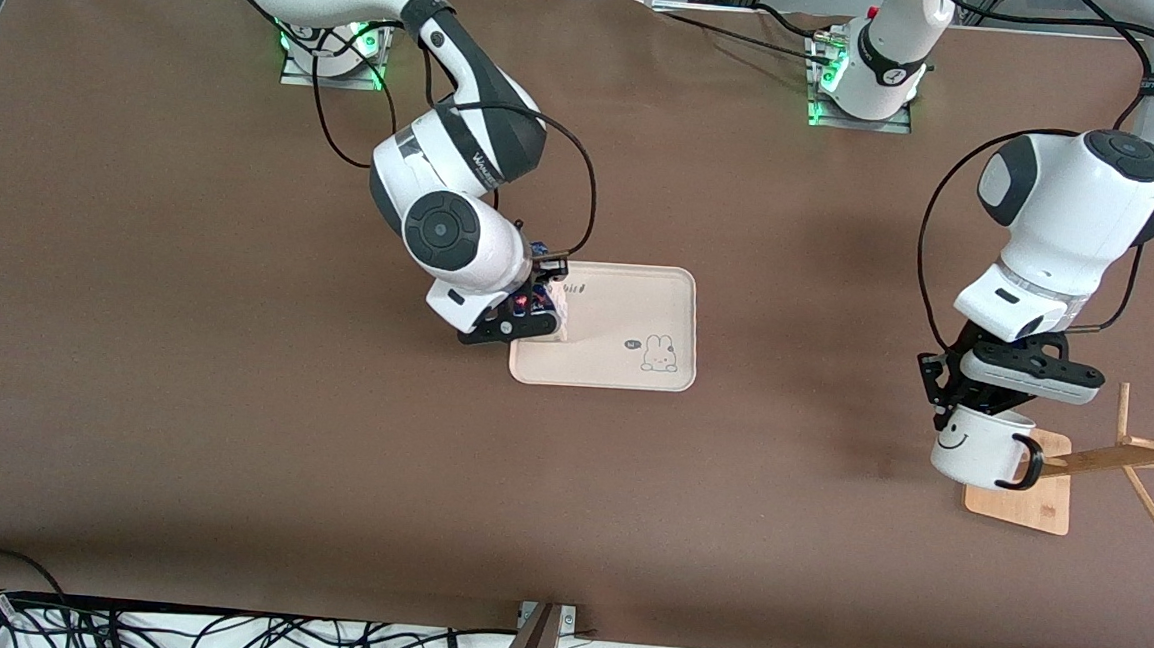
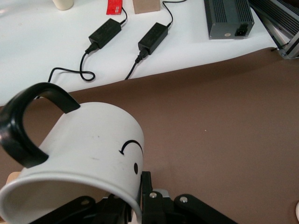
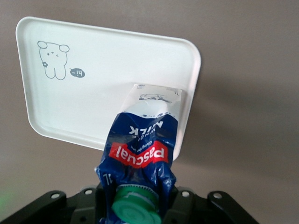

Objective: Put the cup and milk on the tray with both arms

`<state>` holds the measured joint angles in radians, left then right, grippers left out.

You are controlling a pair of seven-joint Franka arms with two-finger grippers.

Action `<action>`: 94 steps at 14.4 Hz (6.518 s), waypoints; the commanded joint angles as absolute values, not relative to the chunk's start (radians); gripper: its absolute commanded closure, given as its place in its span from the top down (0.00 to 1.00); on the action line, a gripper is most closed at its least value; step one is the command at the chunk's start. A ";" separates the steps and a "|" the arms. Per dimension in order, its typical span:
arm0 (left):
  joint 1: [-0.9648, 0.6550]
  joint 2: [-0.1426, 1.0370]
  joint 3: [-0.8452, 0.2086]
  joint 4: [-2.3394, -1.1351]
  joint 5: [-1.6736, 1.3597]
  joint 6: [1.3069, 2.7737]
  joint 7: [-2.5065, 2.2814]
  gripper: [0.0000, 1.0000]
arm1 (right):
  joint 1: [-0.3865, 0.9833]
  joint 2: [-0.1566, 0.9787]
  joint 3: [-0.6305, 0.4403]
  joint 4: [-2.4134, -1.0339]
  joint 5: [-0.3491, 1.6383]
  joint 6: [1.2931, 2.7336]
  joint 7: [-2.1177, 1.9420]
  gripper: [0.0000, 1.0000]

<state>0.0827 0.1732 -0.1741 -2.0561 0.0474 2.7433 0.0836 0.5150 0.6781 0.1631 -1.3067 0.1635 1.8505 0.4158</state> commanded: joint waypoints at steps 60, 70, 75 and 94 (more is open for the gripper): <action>-0.489 0.704 -0.068 -1.373 -0.238 1.832 -0.183 1.00 | -0.060 0.176 0.051 -1.393 -0.077 1.508 0.017 1.00; -0.174 0.202 -0.029 -1.537 -0.022 1.680 -0.170 1.00 | 0.051 0.175 -0.064 -1.396 -0.069 1.477 0.020 1.00; -0.026 0.020 -0.035 -1.661 -0.008 1.675 -0.138 1.00 | 0.051 0.176 -0.063 -1.394 -0.063 1.477 0.017 1.00; -0.025 0.011 -0.031 -1.646 0.029 1.671 -0.146 1.00 | 0.032 0.181 -0.072 -1.393 0.040 1.488 -0.092 1.00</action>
